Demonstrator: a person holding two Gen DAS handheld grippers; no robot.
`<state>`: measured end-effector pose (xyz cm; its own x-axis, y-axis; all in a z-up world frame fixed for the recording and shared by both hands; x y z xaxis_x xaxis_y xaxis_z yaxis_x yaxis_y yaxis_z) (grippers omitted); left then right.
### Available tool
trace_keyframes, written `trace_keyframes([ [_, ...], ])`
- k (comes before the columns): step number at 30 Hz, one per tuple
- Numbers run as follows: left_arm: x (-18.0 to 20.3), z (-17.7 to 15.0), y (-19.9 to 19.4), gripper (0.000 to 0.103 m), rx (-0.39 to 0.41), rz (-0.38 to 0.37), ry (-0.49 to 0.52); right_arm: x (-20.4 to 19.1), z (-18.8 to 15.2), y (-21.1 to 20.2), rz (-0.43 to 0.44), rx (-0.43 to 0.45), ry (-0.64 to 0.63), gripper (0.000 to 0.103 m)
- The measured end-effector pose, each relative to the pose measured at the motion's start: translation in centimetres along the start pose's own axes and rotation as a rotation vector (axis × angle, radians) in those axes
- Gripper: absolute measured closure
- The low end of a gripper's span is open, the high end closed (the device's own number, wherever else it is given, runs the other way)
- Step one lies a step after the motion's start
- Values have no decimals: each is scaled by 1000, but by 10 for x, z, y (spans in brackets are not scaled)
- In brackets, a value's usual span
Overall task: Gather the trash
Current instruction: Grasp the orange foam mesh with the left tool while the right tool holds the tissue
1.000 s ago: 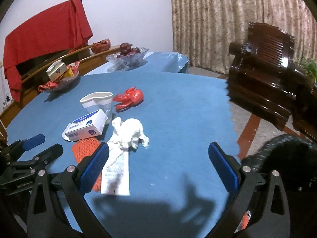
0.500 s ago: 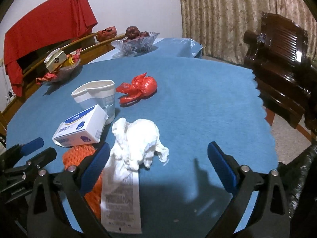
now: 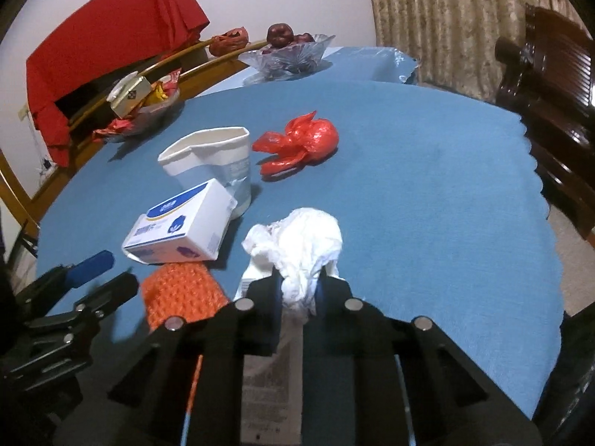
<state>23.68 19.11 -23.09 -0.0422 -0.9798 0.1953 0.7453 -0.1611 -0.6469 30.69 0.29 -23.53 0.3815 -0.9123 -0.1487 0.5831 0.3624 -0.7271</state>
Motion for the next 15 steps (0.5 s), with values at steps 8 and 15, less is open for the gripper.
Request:
trace_keyframes([
  [8, 21, -8, 5, 36, -30, -34, 11, 16, -6, -43, -26, 61, 34, 90],
  [15, 33, -21, 11, 36, -77, -37, -5, 27, -22, -59, -57, 57, 32, 90],
])
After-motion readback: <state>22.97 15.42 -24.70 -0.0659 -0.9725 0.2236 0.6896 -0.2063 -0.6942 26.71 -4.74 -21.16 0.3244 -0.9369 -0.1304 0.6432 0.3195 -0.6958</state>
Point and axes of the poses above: each gripper's, at about its wrist camera, not at the fingertips, and y roughly the way its jaws point, x to its right, z to its top, the point moved 6 cm from there along y, roughly the way its jaws point, and after that the axes turned 6 degrees about -z, right-handed, at the moved point
